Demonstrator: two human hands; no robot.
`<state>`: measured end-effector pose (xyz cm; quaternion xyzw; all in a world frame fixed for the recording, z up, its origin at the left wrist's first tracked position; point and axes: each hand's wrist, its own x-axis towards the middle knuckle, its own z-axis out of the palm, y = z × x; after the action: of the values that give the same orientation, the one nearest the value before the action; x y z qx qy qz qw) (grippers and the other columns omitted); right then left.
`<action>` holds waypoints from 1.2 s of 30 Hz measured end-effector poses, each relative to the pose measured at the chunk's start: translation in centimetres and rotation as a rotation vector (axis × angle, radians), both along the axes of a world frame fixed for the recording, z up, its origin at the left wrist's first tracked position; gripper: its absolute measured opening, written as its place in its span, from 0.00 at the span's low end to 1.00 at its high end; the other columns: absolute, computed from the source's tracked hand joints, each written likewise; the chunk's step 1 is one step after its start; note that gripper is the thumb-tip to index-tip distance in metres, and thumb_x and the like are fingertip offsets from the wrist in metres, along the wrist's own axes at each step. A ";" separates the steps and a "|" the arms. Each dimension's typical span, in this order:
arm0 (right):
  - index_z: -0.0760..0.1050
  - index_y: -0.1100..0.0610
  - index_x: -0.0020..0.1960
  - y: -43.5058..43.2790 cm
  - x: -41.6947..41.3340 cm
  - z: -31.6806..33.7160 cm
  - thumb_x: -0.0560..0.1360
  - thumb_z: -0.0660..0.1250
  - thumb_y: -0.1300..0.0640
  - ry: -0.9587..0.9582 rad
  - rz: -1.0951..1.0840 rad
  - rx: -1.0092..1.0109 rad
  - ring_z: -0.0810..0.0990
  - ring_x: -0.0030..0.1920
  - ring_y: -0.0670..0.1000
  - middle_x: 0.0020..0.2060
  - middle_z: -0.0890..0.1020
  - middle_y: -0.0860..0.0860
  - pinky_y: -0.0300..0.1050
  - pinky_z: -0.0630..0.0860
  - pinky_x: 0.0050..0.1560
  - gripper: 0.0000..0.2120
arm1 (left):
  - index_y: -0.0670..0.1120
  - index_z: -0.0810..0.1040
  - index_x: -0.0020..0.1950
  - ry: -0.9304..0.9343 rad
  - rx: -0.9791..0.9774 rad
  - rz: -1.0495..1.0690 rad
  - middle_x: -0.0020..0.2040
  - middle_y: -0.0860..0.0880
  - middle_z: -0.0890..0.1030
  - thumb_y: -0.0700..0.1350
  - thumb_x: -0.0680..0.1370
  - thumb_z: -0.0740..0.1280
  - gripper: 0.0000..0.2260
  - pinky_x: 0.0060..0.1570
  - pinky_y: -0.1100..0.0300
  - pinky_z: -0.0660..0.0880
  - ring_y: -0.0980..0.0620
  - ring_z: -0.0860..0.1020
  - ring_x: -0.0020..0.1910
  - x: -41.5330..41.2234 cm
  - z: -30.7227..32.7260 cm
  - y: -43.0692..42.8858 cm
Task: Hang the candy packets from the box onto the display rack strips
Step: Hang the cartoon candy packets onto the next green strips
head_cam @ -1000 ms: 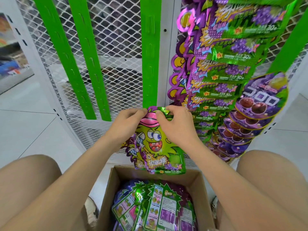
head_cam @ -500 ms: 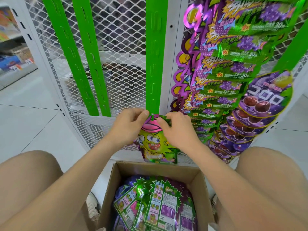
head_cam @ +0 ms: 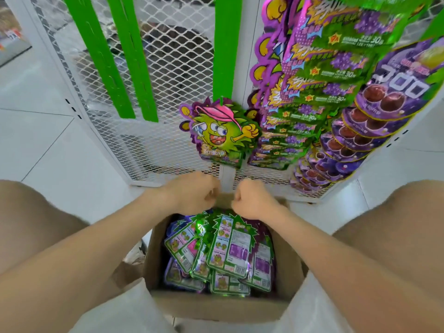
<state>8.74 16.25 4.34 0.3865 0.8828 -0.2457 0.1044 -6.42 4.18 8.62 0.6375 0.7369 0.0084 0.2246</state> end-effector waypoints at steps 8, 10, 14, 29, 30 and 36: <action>0.72 0.61 0.67 -5.2 3.4 -12.8 0.70 0.71 0.27 -0.333 -0.198 -0.298 0.81 0.62 0.58 0.65 0.79 0.56 0.48 0.80 0.56 0.42 | 0.48 0.83 0.58 -0.042 -0.197 -0.148 0.50 0.51 0.83 0.47 0.84 0.63 0.09 0.52 0.49 0.79 0.48 0.82 0.49 0.2 -3.5 0.3; 0.58 0.66 0.80 -6.6 3.2 -14.1 0.62 0.70 0.20 -0.386 -0.196 -0.278 0.78 0.66 0.59 0.70 0.77 0.57 0.49 0.80 0.60 0.65 | 0.48 0.82 0.59 -0.049 -0.228 -0.165 0.50 0.51 0.82 0.47 0.85 0.63 0.10 0.50 0.50 0.79 0.48 0.81 0.48 0.2 -3.9 0.6; 0.50 0.58 0.81 -7.6 2.9 -15.4 0.56 0.79 0.26 -0.388 -0.076 -0.094 0.81 0.59 0.60 0.61 0.80 0.58 0.55 0.83 0.52 0.68 | 0.50 0.82 0.59 -0.045 -0.259 -0.179 0.50 0.53 0.81 0.49 0.85 0.63 0.09 0.52 0.47 0.79 0.49 0.81 0.48 0.5 -4.2 0.9; 0.74 0.53 0.69 -1.1 4.0 -0.4 0.71 0.64 0.72 0.244 -0.272 -0.942 0.70 0.39 0.48 0.41 0.75 0.50 0.43 0.67 0.37 0.30 | 0.47 0.75 0.66 -0.221 0.053 0.200 0.58 0.50 0.80 0.41 0.77 0.77 0.20 0.56 0.62 0.74 0.42 0.78 0.61 -4.1 -1.7 0.8; 0.74 0.55 0.69 -0.9 4.2 -0.1 0.70 0.66 0.72 0.240 -0.293 -0.950 0.71 0.40 0.49 0.42 0.75 0.51 0.44 0.68 0.39 0.28 | 0.46 0.77 0.60 -0.301 0.129 0.250 0.48 0.53 0.79 0.41 0.77 0.77 0.14 0.46 0.67 0.72 0.45 0.78 0.52 -4.3 -1.2 0.8; 0.81 0.51 0.64 1.3 3.3 5.3 0.74 0.76 0.58 0.504 -0.200 -0.606 0.83 0.57 0.47 0.56 0.86 0.47 0.43 0.76 0.60 0.19 | 0.50 0.81 0.50 -0.384 0.307 0.284 0.45 0.51 0.84 0.46 0.75 0.81 0.10 0.43 0.59 0.75 0.55 0.82 0.43 -4.6 1.3 0.7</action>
<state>12.07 17.54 9.59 0.3500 0.7265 -0.5906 -0.0305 -10.98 4.91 9.91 0.5412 0.7530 0.2717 0.2575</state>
